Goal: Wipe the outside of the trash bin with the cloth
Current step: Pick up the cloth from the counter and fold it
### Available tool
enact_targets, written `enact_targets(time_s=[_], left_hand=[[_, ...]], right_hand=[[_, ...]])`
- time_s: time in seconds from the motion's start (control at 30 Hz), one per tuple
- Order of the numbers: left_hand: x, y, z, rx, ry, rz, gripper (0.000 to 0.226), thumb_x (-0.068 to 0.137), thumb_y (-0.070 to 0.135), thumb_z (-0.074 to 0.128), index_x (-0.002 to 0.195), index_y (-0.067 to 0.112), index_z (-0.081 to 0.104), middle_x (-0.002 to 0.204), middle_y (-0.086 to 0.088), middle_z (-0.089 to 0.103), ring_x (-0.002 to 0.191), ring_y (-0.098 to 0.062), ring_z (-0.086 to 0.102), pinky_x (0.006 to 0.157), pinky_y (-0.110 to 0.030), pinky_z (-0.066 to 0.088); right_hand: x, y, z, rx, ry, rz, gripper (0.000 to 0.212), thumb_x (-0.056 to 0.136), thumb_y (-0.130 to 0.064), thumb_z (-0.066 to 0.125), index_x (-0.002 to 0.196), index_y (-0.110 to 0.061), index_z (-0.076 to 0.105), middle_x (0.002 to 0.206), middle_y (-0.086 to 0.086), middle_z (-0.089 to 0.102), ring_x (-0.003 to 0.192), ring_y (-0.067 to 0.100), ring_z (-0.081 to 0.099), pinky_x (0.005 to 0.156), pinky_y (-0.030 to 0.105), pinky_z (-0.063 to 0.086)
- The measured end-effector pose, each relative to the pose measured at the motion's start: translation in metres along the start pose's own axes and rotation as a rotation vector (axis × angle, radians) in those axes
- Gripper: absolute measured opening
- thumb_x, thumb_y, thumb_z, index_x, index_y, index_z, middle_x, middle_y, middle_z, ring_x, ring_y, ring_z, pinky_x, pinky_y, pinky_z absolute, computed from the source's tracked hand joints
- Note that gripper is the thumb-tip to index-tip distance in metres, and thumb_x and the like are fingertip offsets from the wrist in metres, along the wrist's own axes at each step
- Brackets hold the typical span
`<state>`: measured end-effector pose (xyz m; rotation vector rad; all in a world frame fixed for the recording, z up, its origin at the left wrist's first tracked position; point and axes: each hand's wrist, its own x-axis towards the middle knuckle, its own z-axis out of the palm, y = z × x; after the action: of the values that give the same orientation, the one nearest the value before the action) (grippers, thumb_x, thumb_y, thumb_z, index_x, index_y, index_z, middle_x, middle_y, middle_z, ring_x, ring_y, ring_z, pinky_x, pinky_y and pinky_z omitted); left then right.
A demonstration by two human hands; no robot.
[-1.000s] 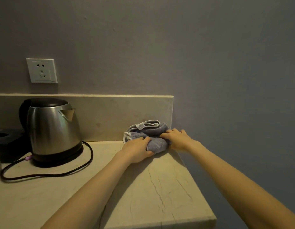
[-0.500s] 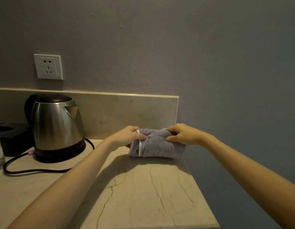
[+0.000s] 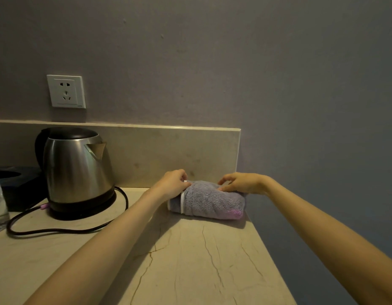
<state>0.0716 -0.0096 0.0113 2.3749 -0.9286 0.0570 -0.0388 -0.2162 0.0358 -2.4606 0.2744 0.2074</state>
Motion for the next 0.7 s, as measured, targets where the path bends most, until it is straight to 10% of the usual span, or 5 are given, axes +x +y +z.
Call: enact_targets(time_s=[0.2, 0.53, 0.7], left_hand=[[-0.008, 0.003, -0.005, 0.12, 0.191, 0.312, 0.009, 0.092, 0.026, 0.057, 0.094, 0.021, 0.064, 0.097, 0.006, 0.057, 0.096, -0.017, 0.053, 0.087, -0.039, 0.044], [-0.003, 0.022, -0.014, -0.234, -0.108, 0.332, 0.027, 0.097, 0.026, 0.049, 0.117, 0.023, 0.067, 0.112, 0.008, 0.065, 0.105, -0.006, 0.058, 0.088, -0.019, 0.044], [-0.014, 0.032, -0.011, -0.757, -0.256, 0.235, 0.026, 0.097, 0.041, 0.044, 0.109, 0.04, 0.067, 0.111, 0.015, 0.069, 0.097, 0.0, 0.064, 0.085, -0.02, 0.051]], right_hand=[[-0.004, 0.006, 0.012, 0.243, -0.077, -0.068, 0.016, 0.094, -0.013, 0.055, 0.108, -0.007, 0.055, 0.1, 0.008, 0.061, 0.088, 0.016, 0.061, 0.078, 0.03, 0.054], [-0.04, 0.012, 0.01, 0.917, 0.105, -0.215, 0.02, 0.091, -0.003, 0.051, 0.1, -0.015, 0.064, 0.073, 0.009, 0.069, 0.058, 0.016, 0.062, 0.046, 0.024, 0.049], [-0.052, 0.007, 0.001, 1.504, 0.297, -0.223, 0.057, 0.091, -0.006, 0.038, 0.036, -0.015, 0.049, 0.031, -0.001, 0.037, 0.032, 0.01, 0.036, 0.036, 0.014, 0.036]])
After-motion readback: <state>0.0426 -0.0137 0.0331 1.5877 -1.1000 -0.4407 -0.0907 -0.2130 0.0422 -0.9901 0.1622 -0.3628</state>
